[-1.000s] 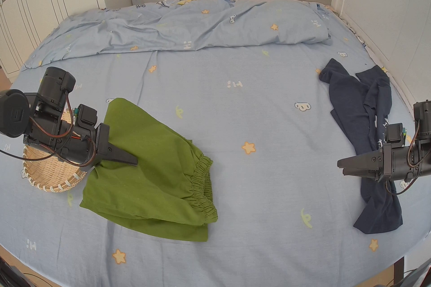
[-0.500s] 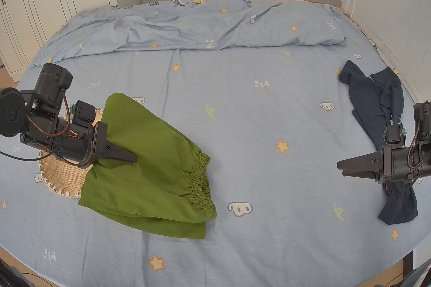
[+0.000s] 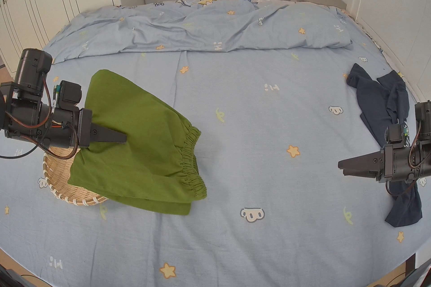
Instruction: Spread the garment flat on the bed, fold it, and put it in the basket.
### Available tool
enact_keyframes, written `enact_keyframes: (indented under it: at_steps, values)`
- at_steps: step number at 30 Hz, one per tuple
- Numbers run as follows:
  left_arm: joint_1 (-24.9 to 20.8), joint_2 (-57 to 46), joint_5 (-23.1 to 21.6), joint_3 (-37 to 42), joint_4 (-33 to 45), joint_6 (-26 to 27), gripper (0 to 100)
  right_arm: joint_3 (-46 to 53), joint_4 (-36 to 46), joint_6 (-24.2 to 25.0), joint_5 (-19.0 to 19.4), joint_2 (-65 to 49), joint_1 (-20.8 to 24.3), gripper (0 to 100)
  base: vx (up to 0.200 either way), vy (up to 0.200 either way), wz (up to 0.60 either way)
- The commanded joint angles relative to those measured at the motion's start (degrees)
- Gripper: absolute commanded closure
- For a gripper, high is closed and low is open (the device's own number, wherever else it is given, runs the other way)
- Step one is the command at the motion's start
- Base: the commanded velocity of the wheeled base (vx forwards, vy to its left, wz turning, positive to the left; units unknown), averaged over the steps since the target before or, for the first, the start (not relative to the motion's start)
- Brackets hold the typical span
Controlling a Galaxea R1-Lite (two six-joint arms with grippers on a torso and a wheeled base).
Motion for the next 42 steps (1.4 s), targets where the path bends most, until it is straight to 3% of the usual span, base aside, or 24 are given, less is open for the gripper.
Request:
enact_keyframes:
  at_steps: [1,6,9,16,24,28,33,35,42]
  values:
    - [5.63,-3.19,-0.14,1.63,-6.16,0.49,100,0.0,-0.11,-0.01,0.05,-0.05,0.04,0,0.0,0.0,0.0]
    - [13.1,-2.75,-0.67,4.88,-19.35,-1.09,100,0.0,-0.11,-0.01,-0.04,-0.05,-0.05,0,0.0,0.0,0.0]
    - [16.35,-2.75,-0.93,5.76,-23.04,-3.11,100,0.09,-0.11,-0.01,0.05,-0.13,-0.05,0,0.0,0.0,0.0]
    - [20.22,-2.22,-2.69,8.31,-23.48,-5.48,100,0.09,-0.11,0.16,0.05,-1.72,0.04,0,0.0,0.0,0.0]
    - [24.09,2.79,-2.08,19.56,-23.3,-7.94,100,0.7,-0.19,-0.01,0.23,-1.63,0.04,0,0.0,0.0,0.0]
    - [27.51,6.04,-1.99,20.0,-22.69,-11.99,100,0.88,-0.19,-0.01,0.14,-1.28,0.3,0,0.0,0.0,0.0]
    - [29.1,8.77,-1.81,19.3,-22.6,-12.25,100,1.14,-0.19,-0.01,0.14,-1.28,0.83,0,0.0,0.0,0.0]
    - [29.1,9.21,-1.37,19.03,-22.51,-12.34,100,1.14,-0.19,-0.01,0.14,-1.28,1.01,0,0.0,0.0,0.0]
    - [27.95,15.71,8.82,12.79,-17.68,-12.43,100,1.23,-0.19,-0.1,0.05,-1.28,1.09,0,0.0,0.0,0.0]
